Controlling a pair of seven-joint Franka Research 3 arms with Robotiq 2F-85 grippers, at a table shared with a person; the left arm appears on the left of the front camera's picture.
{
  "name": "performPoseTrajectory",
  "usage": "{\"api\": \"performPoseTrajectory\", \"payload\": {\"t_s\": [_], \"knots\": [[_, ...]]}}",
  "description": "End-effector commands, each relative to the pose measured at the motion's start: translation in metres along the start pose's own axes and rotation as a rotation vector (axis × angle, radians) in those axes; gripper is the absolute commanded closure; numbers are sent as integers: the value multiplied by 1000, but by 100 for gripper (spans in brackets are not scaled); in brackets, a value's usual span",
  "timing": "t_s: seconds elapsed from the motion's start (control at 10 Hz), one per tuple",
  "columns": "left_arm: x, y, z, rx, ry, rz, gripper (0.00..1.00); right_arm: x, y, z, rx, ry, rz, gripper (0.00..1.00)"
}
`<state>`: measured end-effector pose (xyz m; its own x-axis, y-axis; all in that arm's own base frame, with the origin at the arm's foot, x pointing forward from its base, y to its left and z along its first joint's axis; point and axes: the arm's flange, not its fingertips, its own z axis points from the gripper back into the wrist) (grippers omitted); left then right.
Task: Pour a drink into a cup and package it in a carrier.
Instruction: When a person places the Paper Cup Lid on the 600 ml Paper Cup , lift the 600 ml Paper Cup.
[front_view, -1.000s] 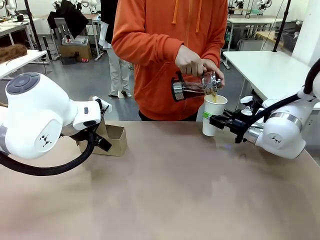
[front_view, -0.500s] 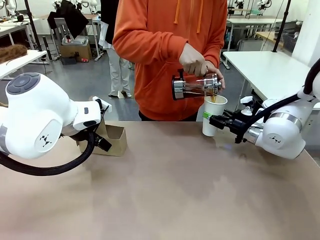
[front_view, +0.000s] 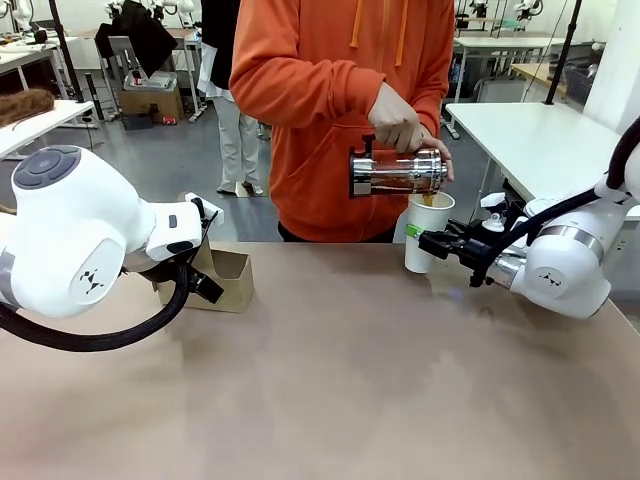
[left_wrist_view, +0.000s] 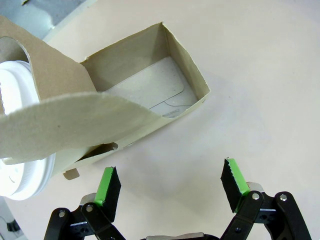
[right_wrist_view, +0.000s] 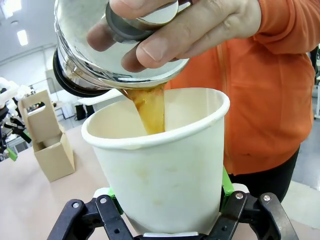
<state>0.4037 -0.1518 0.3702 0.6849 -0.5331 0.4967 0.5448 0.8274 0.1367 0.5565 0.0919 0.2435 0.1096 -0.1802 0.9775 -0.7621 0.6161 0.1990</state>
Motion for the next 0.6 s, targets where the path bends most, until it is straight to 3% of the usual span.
{"api": "performPoseTrajectory", "payload": {"t_s": [0.0,0.5], "knots": [[0,0,0,-2,-1,0,0,1,2,-1,-1,1,-5,20],[0,0,0,-2,-1,0,0,1,2,-1,-1,1,-5,20]]}}
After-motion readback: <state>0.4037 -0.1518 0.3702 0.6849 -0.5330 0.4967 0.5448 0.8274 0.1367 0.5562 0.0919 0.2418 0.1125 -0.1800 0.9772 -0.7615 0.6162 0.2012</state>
